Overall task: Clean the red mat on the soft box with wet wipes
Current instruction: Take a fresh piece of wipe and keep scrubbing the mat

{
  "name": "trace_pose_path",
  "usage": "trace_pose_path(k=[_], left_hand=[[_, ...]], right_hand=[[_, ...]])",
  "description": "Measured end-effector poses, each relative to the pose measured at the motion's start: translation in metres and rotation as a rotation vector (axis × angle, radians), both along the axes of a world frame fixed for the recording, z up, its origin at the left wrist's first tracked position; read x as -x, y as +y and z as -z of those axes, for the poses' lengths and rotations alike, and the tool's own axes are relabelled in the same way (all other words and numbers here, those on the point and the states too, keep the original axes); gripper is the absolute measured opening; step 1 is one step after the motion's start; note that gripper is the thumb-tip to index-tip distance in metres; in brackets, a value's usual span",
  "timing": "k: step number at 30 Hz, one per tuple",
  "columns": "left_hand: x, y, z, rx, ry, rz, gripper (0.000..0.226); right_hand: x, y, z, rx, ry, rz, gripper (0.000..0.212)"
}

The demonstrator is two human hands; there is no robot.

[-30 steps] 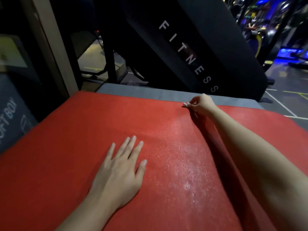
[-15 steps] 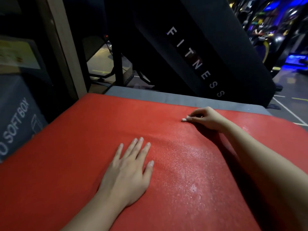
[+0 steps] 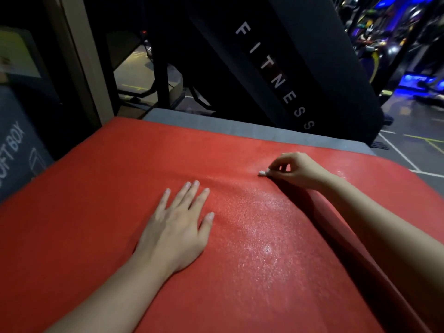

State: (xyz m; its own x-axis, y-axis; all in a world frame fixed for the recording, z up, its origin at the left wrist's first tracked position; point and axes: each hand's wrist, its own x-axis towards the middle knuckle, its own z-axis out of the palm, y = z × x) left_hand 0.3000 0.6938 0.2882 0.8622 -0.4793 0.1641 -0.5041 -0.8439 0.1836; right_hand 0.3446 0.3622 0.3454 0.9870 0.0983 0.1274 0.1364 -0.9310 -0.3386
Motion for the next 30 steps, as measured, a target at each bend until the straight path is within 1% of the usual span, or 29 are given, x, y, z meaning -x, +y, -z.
trace_pose_path(k=[2, 3, 6, 7, 9, 12, 15, 17, 19, 21, 24, 26, 28, 30], left_hand=[[-0.001, 0.001, 0.0, -0.01, 0.006, 0.003, 0.08], [-0.002, 0.001, 0.0, -0.016, 0.006, 0.003, 0.08], [-0.002, -0.001, -0.001, -0.004, 0.013, 0.001, 0.081], [-0.002, -0.001, -0.001, -0.01, 0.016, 0.0, 0.081], [-0.002, 0.0, -0.001, -0.017, 0.017, -0.005, 0.083], [-0.002, -0.001, -0.002, -0.013, 0.012, 0.001, 0.086], [-0.003, 0.0, -0.001, -0.009, 0.01, 0.0, 0.087], [-0.003, 0.0, -0.001, -0.006, 0.011, 0.001, 0.085], [-0.003, 0.0, -0.002, -0.012, 0.022, 0.002, 0.077], [-0.003, 0.0, -0.002, -0.015, 0.032, 0.003, 0.065], [-0.003, 0.0, -0.002, -0.024, 0.024, 0.0, 0.059], [-0.001, 0.001, -0.003, -0.028, 0.008, -0.005, 0.056], [0.008, 0.003, -0.008, -0.049, -0.001, 0.003, 0.054], [0.022, 0.006, -0.013, -0.071, -0.01, 0.011, 0.053]], right_hand=[[0.019, 0.003, 0.0, 0.003, 0.039, -0.031, 0.035], [0.019, 0.003, 0.003, 0.005, 0.012, -0.01, 0.029], [-0.007, -0.001, 0.013, 0.049, -0.161, 0.151, 0.023], [-0.015, -0.001, 0.016, 0.059, -0.178, 0.205, 0.022], [-0.017, 0.003, 0.021, 0.06, -0.145, 0.239, 0.019], [0.024, 0.013, 0.012, 0.074, -0.074, 0.142, 0.019], [0.092, 0.03, -0.001, 0.012, 0.053, -0.013, 0.013], [0.131, 0.041, -0.005, -0.005, 0.122, -0.077, 0.011], [0.147, 0.048, -0.004, -0.006, 0.107, -0.051, 0.013], [0.143, 0.055, -0.003, -0.036, 0.019, 0.053, 0.017], [0.135, 0.068, 0.001, -0.09, -0.072, 0.194, 0.02], [0.146, 0.082, 0.002, -0.093, -0.094, 0.218, 0.023], [0.171, 0.094, -0.002, -0.072, -0.055, 0.175, 0.029], [0.204, 0.103, -0.011, -0.073, 0.101, 0.121, 0.031]])
